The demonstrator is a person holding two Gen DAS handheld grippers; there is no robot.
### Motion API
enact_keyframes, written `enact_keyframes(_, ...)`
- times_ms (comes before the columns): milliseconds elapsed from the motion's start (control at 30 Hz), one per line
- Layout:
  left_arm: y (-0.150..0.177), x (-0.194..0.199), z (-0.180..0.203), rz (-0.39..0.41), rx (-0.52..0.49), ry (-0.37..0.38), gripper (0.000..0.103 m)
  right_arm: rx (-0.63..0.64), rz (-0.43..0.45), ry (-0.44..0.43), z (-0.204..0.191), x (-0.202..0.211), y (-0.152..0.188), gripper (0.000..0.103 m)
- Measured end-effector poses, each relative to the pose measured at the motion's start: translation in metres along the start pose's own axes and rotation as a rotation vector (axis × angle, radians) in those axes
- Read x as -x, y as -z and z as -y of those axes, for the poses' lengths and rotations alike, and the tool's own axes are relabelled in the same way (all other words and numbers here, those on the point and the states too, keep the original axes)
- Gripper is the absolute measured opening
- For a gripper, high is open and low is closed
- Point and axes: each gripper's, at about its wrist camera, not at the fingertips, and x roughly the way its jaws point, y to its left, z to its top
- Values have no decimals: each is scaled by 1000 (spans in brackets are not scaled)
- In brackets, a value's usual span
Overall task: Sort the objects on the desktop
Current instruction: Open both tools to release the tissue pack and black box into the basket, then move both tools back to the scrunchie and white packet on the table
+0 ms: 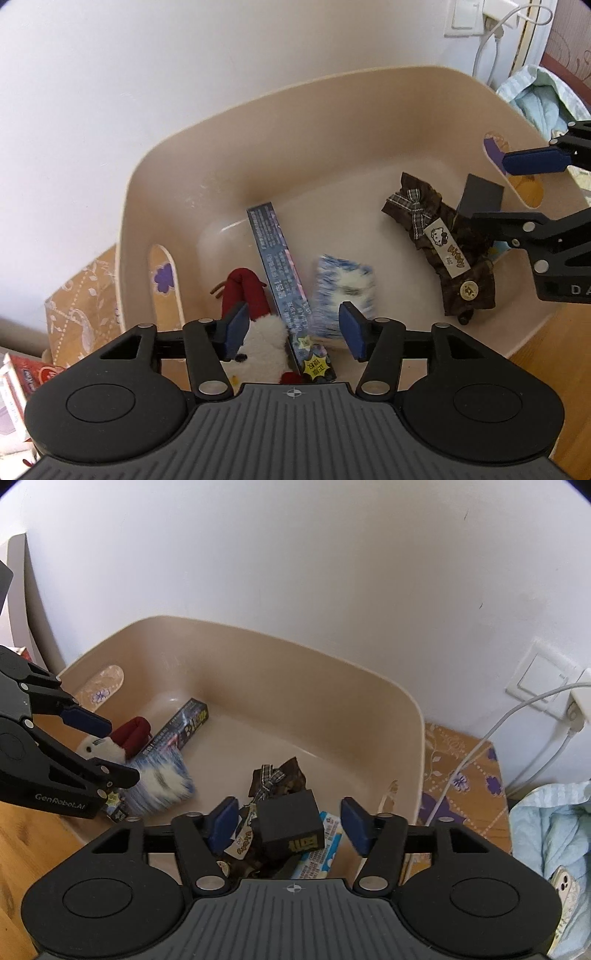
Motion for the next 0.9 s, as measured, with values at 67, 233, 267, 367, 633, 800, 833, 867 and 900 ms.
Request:
enact_keyframes(67, 3, 7, -8, 18, 4, 3, 59, -3, 20, -5, 1, 9, 0, 75)
enact_keyframes(233, 10, 27, -8, 45, 7, 12, 61, -5, 69, -36, 0, 38, 6, 78)
enact_keyframes(267, 12, 31, -9, 53, 10, 13, 61, 0, 76, -44, -1, 44, 8, 79)
enact_keyframes(367, 23, 48, -10, 68, 22, 15, 62, 25, 99, -50, -5, 64, 16, 85)
enact_keyframes(633, 47, 90, -22, 119, 117, 8, 63, 89, 97, -92, -23, 98, 46, 95)
enact_keyframes(800, 63, 107, -22, 126, 124, 10, 63, 88, 71, -112, -30, 106, 62, 97)
enact_keyframes(833, 67, 109, -22, 123, 130, 13, 63, 84, 68, -115, -32, 107, 66, 97)
enact_keyframes(867, 72, 112, -21, 121, 133, 20, 63, 80, 63, -121, -34, 108, 70, 98)
enact_keyframes(900, 77, 113, -20, 117, 134, 27, 63, 77, 57, -126, -36, 108, 74, 100)
